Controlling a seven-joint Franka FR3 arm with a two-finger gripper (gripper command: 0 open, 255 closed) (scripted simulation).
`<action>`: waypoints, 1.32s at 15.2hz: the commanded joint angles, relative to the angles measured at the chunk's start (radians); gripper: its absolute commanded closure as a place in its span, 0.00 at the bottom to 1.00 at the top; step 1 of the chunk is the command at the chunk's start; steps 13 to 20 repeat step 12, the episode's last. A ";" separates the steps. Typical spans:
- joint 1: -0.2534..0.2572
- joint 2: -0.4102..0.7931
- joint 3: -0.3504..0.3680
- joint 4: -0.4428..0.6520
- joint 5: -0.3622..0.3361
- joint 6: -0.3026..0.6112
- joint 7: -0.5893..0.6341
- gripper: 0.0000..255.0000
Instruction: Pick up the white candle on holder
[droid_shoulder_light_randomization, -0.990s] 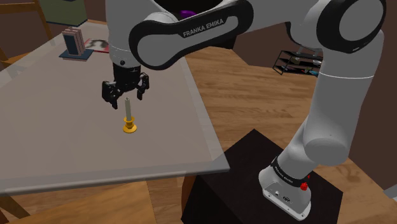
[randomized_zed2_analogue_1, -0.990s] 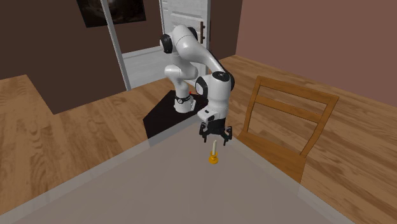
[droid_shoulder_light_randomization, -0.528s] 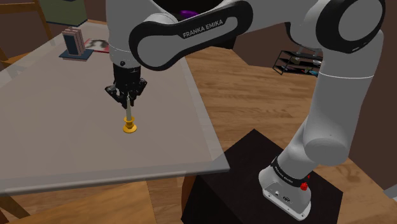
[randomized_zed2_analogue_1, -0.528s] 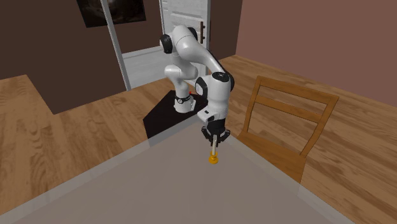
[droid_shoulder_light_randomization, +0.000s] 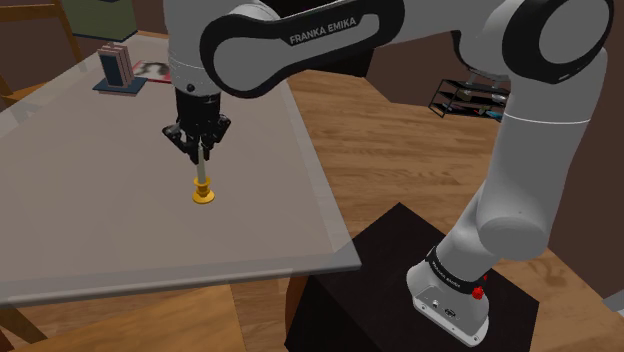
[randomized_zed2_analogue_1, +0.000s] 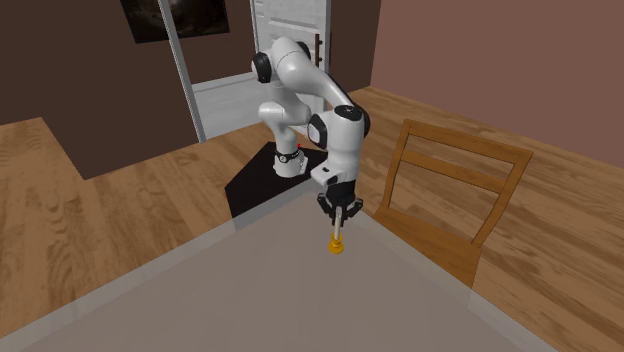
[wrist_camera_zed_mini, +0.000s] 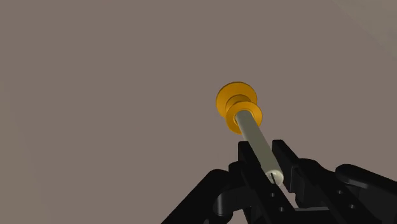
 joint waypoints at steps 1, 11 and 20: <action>-0.001 -0.007 0.002 0.018 0.006 -0.024 -0.006 1.00; -0.001 -0.034 0.012 0.107 0.030 -0.135 -0.027 1.00; -0.001 -0.033 0.012 0.107 0.030 -0.135 -0.027 1.00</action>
